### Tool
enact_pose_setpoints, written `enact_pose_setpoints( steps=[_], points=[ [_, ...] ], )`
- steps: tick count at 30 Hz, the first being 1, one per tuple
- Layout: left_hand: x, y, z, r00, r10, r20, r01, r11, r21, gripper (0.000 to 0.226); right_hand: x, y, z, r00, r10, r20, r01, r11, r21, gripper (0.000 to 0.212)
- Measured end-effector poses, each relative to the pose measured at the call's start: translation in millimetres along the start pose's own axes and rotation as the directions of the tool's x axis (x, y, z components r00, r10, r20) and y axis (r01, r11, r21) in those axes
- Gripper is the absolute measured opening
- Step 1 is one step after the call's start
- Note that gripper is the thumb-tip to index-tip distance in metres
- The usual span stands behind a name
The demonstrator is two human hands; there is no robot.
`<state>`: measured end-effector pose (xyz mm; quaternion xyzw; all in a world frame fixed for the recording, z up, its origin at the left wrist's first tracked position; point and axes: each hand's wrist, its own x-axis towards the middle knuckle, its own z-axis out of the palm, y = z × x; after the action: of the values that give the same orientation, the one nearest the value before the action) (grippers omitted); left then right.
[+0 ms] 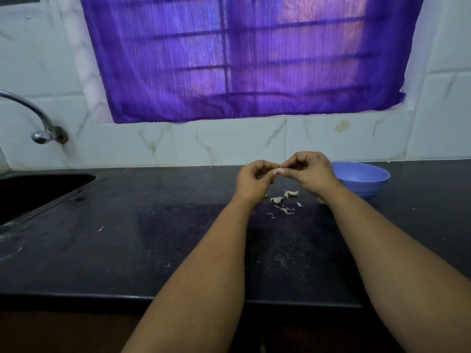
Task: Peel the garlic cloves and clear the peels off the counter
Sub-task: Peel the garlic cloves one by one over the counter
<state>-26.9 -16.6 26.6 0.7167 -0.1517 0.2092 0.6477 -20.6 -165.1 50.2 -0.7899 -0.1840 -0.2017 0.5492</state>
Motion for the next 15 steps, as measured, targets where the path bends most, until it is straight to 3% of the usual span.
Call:
enact_pose_setpoints(
  steps=[11,15],
  points=[
    [0.7,0.3,0.5,1.000,0.015,-0.002,-0.015,1.000,-0.008,0.008,0.7,-3.1,-1.9,0.993,-0.102,-0.056,0.095,0.989,-0.112,0.013],
    [1.9,-0.9,1.3,1.000,0.001,-0.003,-0.001,1.000,-0.029,0.007,2.6,0.4,-0.5,0.993,-0.115,0.013,0.116,0.981,-0.154,0.010]
  ],
)
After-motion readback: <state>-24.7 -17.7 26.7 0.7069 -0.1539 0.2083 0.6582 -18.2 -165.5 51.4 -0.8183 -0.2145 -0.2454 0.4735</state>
